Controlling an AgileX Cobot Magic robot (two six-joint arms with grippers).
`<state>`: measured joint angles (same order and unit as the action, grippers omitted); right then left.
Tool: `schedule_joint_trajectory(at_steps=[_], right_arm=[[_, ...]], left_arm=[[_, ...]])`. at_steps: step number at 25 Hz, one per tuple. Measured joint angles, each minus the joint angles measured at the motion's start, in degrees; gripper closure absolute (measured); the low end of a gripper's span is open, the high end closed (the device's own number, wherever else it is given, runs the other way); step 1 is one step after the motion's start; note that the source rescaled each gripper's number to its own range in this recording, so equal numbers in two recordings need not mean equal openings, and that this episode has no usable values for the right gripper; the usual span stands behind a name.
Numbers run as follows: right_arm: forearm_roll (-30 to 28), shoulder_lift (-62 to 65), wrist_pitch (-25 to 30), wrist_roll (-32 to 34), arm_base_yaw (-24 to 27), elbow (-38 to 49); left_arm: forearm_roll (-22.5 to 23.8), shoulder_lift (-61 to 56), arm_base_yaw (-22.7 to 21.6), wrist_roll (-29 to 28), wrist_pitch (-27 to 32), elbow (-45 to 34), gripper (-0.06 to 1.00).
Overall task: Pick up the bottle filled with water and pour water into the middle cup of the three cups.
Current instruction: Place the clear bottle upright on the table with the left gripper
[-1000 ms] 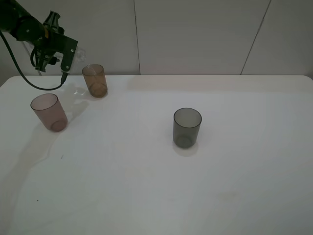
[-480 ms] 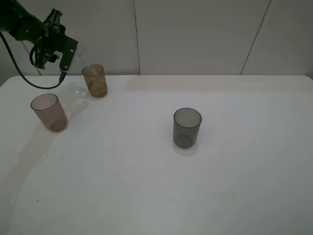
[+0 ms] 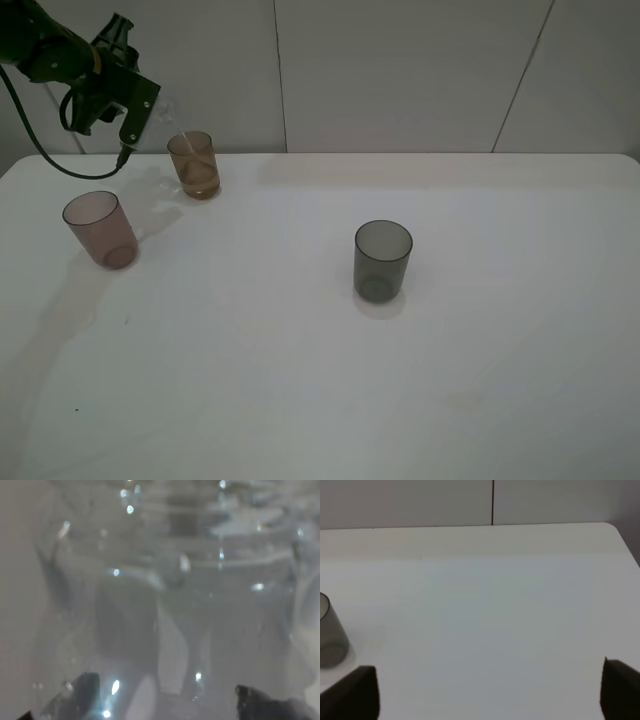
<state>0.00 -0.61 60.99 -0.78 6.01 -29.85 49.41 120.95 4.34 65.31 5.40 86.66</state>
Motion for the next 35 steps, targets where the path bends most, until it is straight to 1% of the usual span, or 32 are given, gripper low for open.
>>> schedule_joint_trajectory(at_steps=[4, 11, 16, 20, 26, 31, 35], right_arm=[[0.00, 0.00, 0.00, 0.00, 0.00, 0.00], [0.00, 0.00, 0.00, 0.00, 0.00, 0.00], [0.00, 0.00, 0.00, 0.00, 0.00, 0.00], [0.00, 0.00, 0.00, 0.00, 0.00, 0.00], [0.00, 0.00, 0.00, 0.00, 0.00, 0.00], [0.00, 0.00, 0.00, 0.00, 0.00, 0.00], [0.00, 0.00, 0.00, 0.00, 0.00, 0.00]], left_arm=[[0.26, 0.00, 0.00, 0.31, -0.64, 0.00, 0.92], [2.78, 0.05, 0.00, 1.06, -1.61, 0.00, 0.92], [3.04, 1.08, 0.00, 1.27, -3.63, 0.06, 0.92], [3.23, 2.08, 0.00, 1.33, -4.03, 0.06, 0.92], [4.69, 2.08, 0.00, 1.63, -4.59, 0.06, 0.92], [6.52, 2.08, 0.00, 2.42, -6.65, 0.06, 0.92], [6.86, 2.08, 0.00, 2.67, -7.46, 0.06, 0.92]])
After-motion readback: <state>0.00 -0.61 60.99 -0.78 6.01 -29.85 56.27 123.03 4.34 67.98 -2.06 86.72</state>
